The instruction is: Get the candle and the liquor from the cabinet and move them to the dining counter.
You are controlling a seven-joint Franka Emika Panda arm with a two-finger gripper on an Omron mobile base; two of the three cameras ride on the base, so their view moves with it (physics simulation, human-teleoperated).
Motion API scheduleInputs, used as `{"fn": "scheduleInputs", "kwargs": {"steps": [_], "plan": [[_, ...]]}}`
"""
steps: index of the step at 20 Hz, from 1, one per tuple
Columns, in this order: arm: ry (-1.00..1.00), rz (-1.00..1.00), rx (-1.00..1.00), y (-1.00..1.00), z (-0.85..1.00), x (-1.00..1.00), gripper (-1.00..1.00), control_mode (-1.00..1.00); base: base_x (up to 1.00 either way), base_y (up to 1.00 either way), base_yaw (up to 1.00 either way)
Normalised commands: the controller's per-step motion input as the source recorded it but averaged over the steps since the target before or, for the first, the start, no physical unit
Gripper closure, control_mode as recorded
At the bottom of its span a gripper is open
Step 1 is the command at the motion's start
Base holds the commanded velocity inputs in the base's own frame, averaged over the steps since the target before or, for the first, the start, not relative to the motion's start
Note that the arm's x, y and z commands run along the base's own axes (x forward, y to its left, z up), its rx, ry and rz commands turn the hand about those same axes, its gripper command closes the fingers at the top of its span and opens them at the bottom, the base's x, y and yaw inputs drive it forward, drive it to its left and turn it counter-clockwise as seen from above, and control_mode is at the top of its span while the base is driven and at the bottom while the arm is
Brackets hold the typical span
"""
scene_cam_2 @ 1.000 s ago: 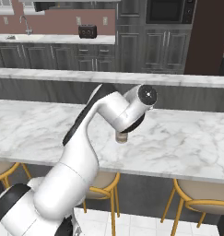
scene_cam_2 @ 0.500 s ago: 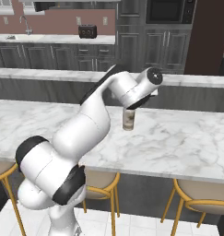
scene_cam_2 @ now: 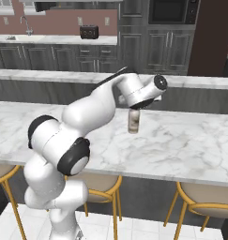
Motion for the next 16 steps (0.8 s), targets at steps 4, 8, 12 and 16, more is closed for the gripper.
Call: {"fn": "scheduleInputs", "kwargs": {"steps": [4, 8, 12, 16], "plan": [[0.0, 0.05, 0.0, -0.04, -0.59, 0.3, 1.0, -1.0, 0.0, 0.0, 0.0], [0.0, 0.05, 0.0, -0.09, -0.52, 0.18, 1.0, -1.0, 0.0, 0.0, 0.0], [0.0, 0.04, 0.0, -0.04, -0.48, 0.17, 1.0, -1.0, 0.0, 0.0, 0.0], [0.0, 0.02, 0.0, -0.02, -0.42, 0.19, 1.0, -1.0, 0.0, 0.0, 0.0]]}}
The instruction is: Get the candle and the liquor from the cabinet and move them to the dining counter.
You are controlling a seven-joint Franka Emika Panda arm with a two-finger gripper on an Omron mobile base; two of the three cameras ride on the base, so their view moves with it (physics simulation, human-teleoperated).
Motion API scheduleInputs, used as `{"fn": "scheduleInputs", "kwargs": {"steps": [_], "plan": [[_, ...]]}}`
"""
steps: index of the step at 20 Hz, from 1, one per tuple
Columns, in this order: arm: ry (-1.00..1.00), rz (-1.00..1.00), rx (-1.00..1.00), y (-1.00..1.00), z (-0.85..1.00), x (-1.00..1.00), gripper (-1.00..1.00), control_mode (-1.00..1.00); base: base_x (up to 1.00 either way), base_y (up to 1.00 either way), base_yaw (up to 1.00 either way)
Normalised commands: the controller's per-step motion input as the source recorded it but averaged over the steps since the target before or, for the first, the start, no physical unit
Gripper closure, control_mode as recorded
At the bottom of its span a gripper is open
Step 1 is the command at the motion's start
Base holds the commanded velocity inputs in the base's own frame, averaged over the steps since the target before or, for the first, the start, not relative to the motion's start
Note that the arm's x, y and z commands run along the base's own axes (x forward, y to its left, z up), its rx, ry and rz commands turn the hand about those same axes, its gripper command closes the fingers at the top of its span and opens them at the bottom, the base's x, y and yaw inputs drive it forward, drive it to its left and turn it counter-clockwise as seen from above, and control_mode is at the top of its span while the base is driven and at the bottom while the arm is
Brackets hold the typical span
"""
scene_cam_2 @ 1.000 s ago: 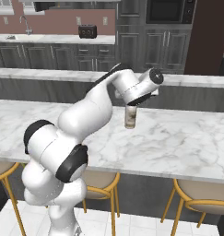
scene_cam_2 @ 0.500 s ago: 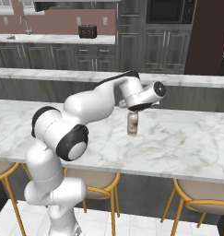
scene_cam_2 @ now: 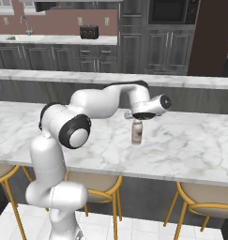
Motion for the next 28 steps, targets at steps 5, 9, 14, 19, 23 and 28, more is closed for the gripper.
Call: {"fn": "scheduleInputs", "kwargs": {"steps": [5, 9, 14, 19, 23, 28], "plan": [[0.0, 0.02, 0.01, -0.05, -0.33, 0.15, 1.0, -1.0, 0.0, 0.0, 0.0], [0.0, 0.01, 0.03, -0.14, -0.16, 0.14, 1.0, -1.0, 0.0, 0.0, 0.0], [-0.01, 0.0, 0.02, -0.15, -0.08, 0.11, 1.0, -1.0, 0.0, 0.0, 0.0], [0.0, 0.0, 0.0, -0.02, -0.04, 0.06, 1.0, -1.0, 0.0, 0.0, 0.0], [0.0, 0.0, 0.0, 0.0, -0.17, 0.01, 1.0, -1.0, 0.0, 0.0, 0.0], [-0.07, 0.0, -0.02, 0.02, -0.12, 0.0, 1.0, -1.0, 0.0, 0.0, 0.0]]}}
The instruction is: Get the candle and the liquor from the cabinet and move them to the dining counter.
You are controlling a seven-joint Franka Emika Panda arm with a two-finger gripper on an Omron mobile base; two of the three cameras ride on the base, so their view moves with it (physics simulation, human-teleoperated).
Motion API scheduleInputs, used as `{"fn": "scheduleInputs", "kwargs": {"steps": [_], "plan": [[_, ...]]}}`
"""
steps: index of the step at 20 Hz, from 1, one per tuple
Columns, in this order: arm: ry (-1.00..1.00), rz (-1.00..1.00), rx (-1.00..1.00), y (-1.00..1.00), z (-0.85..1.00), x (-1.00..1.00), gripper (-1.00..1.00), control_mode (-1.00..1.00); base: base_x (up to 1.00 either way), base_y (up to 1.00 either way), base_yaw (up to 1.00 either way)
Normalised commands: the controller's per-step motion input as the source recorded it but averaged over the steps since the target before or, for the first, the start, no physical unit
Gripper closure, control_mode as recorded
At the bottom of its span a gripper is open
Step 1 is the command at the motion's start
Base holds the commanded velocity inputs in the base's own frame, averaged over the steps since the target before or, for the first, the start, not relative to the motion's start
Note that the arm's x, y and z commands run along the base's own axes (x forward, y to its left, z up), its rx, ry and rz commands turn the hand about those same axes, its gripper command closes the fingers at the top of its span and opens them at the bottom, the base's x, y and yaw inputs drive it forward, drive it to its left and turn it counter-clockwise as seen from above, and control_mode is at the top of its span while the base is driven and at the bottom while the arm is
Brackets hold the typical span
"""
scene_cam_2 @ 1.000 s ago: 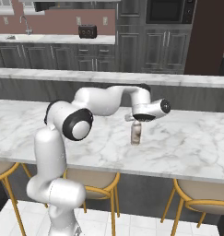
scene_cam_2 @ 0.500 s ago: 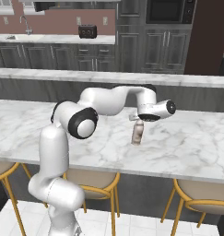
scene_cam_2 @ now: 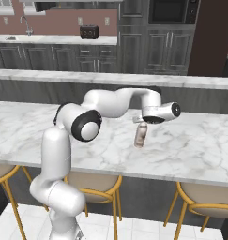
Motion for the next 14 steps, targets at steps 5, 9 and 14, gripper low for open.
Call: {"fn": "scheduleInputs", "kwargs": {"steps": [5, 9, 14], "plan": [[-0.14, 0.0, -0.04, 0.01, 0.0, 0.0, 1.0, -1.0, 0.0, 0.0, 0.0], [-0.11, 0.0, -0.08, 0.11, 0.0, 0.01, 1.0, -1.0, 0.0, 0.0, 0.0], [0.02, 0.0, -0.02, 0.07, -0.01, 0.13, 1.0, -1.0, 0.0, 0.0, 0.0]]}}
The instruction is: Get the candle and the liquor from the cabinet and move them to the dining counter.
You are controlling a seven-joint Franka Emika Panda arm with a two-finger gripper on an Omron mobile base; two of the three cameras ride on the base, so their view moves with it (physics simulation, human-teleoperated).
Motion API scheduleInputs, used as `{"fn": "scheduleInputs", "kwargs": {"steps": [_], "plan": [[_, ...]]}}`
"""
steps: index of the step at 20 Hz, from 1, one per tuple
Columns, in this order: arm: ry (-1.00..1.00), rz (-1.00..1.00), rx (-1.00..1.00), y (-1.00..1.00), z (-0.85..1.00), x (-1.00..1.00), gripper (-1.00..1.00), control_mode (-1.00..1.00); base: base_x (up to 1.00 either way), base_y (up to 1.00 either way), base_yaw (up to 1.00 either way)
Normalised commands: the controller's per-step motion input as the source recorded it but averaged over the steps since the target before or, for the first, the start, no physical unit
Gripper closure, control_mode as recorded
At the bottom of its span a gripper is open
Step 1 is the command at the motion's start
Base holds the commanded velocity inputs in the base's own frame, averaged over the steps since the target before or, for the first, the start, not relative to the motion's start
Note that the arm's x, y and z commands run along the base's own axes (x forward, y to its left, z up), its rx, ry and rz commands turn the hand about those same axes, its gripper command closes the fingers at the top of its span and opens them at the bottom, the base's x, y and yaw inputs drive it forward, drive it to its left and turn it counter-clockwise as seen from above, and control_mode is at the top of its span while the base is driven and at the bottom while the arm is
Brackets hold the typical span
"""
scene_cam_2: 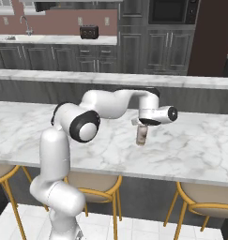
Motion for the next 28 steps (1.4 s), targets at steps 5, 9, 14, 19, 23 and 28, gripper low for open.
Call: {"fn": "scheduleInputs", "kwargs": {"steps": [5, 9, 14, 19, 23, 28], "plan": [[0.04, 0.0, 0.0, 0.05, -0.08, 0.18, 1.0, -1.0, 0.0, 0.0, 0.0], [0.0, 0.0, 0.0, 0.06, -0.1, 0.1, 1.0, -1.0, 0.0, 0.0, 0.0], [0.0, 0.01, 0.0, 0.01, -0.02, 0.01, 1.0, -1.0, 0.0, 0.0, 0.0], [0.0, 0.0, 0.0, 0.0, 0.0, 0.0, -1.0, -1.0, 0.0, 0.0, 0.0], [0.0, 0.0, 0.0, 0.0, 0.0, 0.0, -1.0, -1.0, 0.0, 0.0, 0.0], [0.0, 0.0, 0.0, 0.0, 0.02, 0.0, -1.0, -1.0, 0.0, 0.0, 0.0]]}}
